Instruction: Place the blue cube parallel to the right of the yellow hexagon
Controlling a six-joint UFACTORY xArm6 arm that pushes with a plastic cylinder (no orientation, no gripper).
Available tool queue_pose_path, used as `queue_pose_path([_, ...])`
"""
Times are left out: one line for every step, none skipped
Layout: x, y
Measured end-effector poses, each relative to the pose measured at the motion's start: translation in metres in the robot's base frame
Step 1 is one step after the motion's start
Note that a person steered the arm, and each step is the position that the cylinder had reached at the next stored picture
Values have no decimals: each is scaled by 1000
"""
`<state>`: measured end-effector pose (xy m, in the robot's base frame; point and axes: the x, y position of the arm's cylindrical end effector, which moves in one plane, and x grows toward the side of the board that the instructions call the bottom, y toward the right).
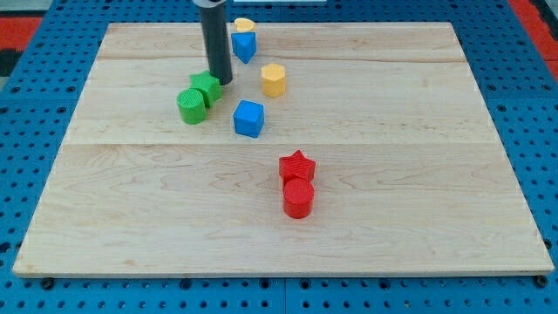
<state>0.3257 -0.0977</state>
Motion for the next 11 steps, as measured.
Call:
queue_pose_path([13,-21])
queue_pose_path([32,-23])
queue_pose_path([52,-22])
queue_pose_path([68,-2])
queue_pose_path([90,33])
queue_pose_path([97,70])
queue_pose_path([81,92])
queue_pose_path([77,131])
queue_pose_path([70,183])
queue_pose_path([44,209])
queue_pose_path([16,210])
